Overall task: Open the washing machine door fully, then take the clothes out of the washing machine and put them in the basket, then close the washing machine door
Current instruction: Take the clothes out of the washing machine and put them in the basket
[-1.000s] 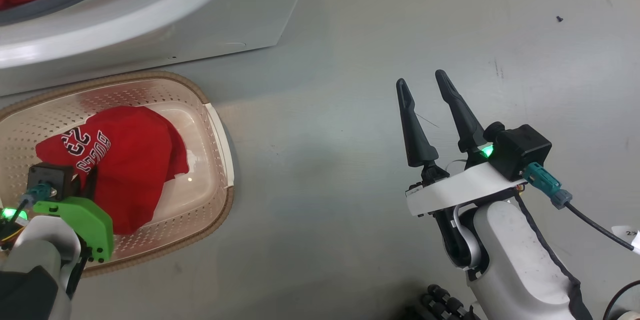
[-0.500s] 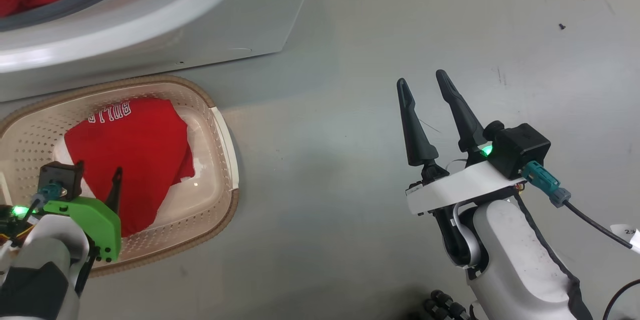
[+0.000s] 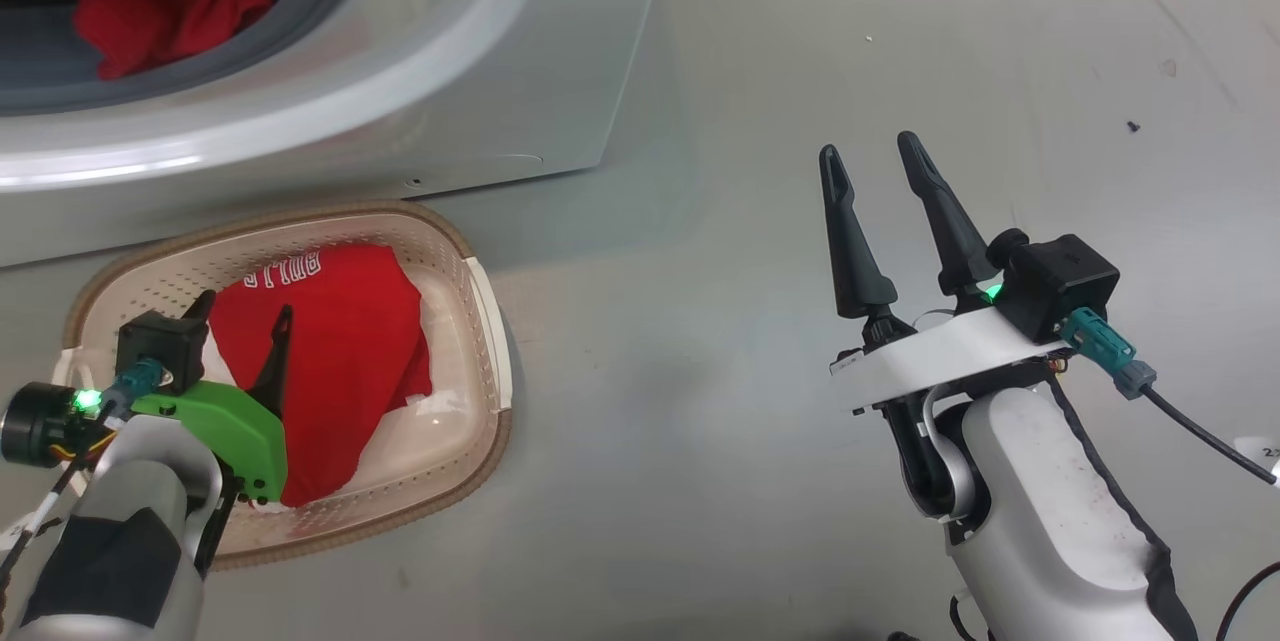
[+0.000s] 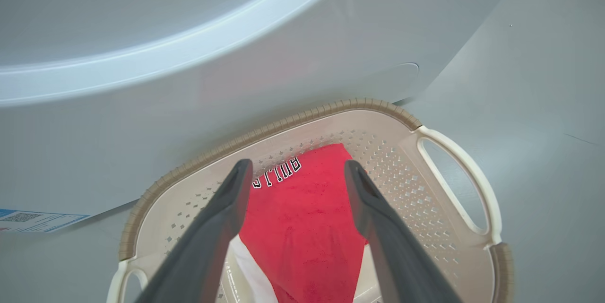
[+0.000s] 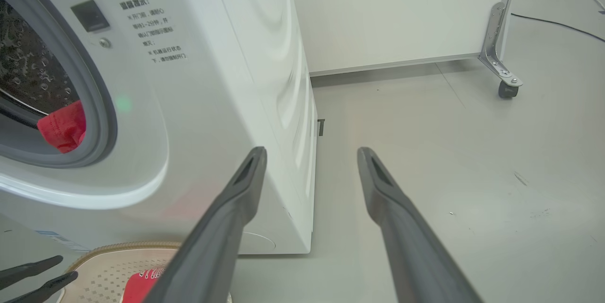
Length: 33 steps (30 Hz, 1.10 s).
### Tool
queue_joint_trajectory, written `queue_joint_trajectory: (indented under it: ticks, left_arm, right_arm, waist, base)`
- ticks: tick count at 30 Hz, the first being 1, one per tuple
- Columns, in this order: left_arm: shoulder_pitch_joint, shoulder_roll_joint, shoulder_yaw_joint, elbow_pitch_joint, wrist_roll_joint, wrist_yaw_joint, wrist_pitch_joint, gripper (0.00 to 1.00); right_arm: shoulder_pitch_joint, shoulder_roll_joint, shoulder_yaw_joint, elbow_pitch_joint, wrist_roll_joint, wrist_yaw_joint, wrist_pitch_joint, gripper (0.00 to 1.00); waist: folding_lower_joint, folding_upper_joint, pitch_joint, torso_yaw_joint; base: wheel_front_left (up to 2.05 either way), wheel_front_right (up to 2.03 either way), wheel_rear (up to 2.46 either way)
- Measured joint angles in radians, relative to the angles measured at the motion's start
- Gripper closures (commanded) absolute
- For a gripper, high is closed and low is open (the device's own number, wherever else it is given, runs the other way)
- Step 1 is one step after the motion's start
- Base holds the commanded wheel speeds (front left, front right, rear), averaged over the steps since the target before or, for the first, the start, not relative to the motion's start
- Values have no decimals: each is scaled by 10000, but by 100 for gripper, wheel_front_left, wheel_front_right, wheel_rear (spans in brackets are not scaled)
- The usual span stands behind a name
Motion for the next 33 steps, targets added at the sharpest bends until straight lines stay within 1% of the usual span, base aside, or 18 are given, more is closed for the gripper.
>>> queue_joint_trajectory:
  ticks: [5,9,14,18,19,21,26,33]
  left_arm:
    - [-31,-88,67,-270,-15,-2,-171,0]
    - [-32,-276,171,-462,-105,-2,-199,0]
    - [-3,-389,232,-863,-173,-4,-201,0]
    - [97,-504,360,-1760,-265,-6,-201,0]
    - [97,-504,360,-1760,-265,-6,-201,0]
    - [161,-533,485,-2180,-265,-44,-201,0]
    - [820,-564,750,-2840,-268,-44,-201,0]
    - [1799,-621,1160,-3390,-297,-44,-201,0]
  right_arm:
    - [49,-2,-259,192,-102,81,-2,0]
    - [123,-8,-435,318,-203,107,-2,0]
    - [513,-8,-640,523,-297,178,-2,0]
    - [672,-10,-915,573,-328,249,0,0]
    - [672,-10,-915,573,-328,249,0,0]
    - [695,-15,-989,614,-389,263,-2,0]
    - [1031,-13,-1129,698,-431,366,-2,0]
    - [1620,-12,-1239,836,-466,483,0,0]
  waist:
    - [0,0,-524,229]
    - [0,0,-963,446]
    - [0,0,-1521,736]
    - [0,0,-1984,968]
    - [0,0,-1984,968]
    - [0,0,-2214,1075]
    - [0,0,-2807,1321]
    - [0,0,-3638,1595]
  base:
    - [0,0,0]
    - [0,0,0]
    - [0,0,0]
    - [0,0,0]
    - [0,0,0]
    - [0,0,0]
    - [0,0,0]
    - [0,0,0]
